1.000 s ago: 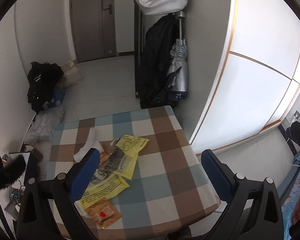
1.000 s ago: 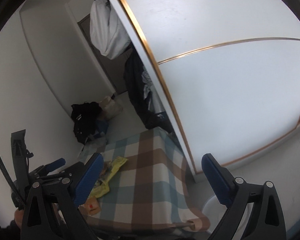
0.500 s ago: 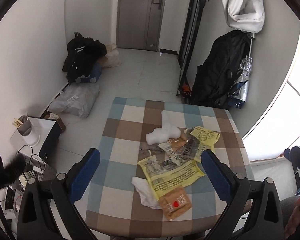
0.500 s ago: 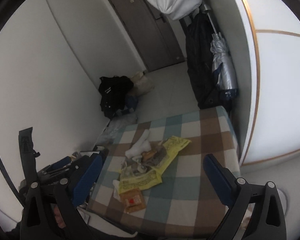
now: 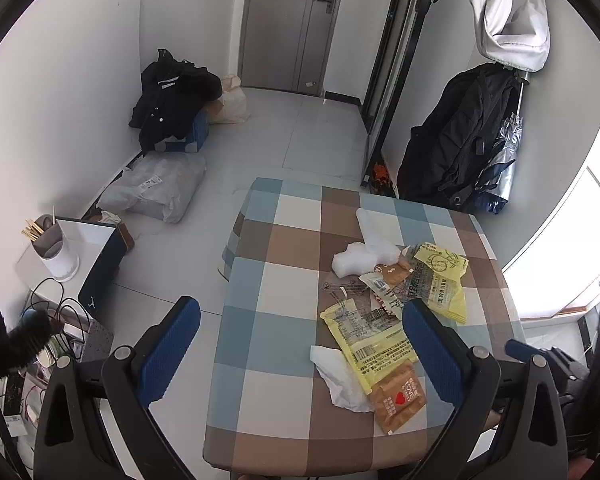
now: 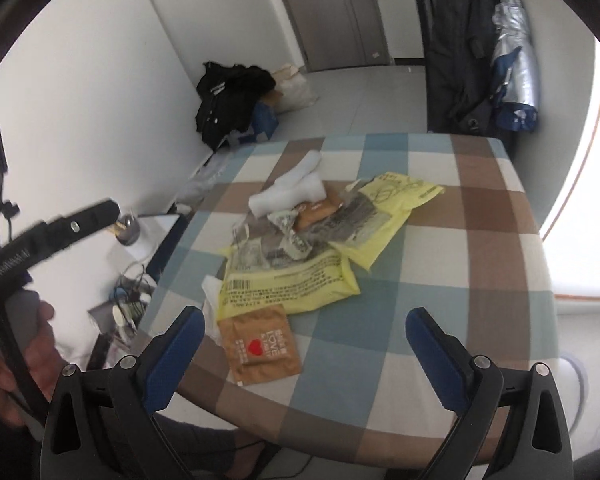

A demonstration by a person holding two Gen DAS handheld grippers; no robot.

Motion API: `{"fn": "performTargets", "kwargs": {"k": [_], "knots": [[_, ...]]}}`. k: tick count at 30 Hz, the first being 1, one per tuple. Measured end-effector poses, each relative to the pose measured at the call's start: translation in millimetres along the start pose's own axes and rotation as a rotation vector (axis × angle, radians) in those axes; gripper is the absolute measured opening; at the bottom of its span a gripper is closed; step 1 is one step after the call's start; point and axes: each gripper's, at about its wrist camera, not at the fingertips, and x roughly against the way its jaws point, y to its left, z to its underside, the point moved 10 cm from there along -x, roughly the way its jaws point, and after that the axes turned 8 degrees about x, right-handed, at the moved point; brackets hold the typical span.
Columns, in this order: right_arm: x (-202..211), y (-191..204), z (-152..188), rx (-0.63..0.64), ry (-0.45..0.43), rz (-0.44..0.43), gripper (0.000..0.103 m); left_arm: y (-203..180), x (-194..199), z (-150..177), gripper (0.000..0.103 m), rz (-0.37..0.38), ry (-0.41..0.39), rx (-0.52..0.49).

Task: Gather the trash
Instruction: 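Move both tools back over the table, then grasp the brown LOVE packet with the right gripper while the left gripper grasps white foam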

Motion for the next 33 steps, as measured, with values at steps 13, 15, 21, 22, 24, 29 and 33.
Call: {"fn": "performTargets", "kwargs": {"k": [13, 15, 21, 22, 24, 29, 33], "knots": [[-61.4, 45.8, 26.3, 0.135, 0.186, -0.032, 0.101, 36.8, -10.6, -8.7, 0.100, -0.011, 0.030, 0.111], [-66.3, 50.6, 30.1, 0.156, 0.205, -0.032, 0.101, 40.6, -13.1, -8.1, 0.100, -0.008, 0.044, 0.131], [-78.2, 53.3, 40.5, 0.212, 0.261, 0.007, 0.099, 43.5, -20.2, -3.8, 0.100, 0.000, 0.087, 0.161], [-78.1, 55.1, 40.4, 0.220, 0.263, 0.004, 0.098, 43.7, -20.8, -3.6, 0.100, 0.000, 0.090, 0.161], [-77.9, 57.2, 40.4, 0.234, 0.266, 0.002, 0.094, 44.1, -21.8, -3.2, 0.100, -0.006, 0.091, 0.158], [-75.0, 55.6, 40.2, 0.281, 0.256, 0.049, 0.069, 45.4, -27.1, -0.9, 0.100, -0.011, 0.112, 0.169], [-70.6, 49.0, 42.9, 0.280, 0.261, 0.043, 0.065, 44.8, -29.5, -0.6, 0.100, -0.022, 0.119, 0.179]]}}
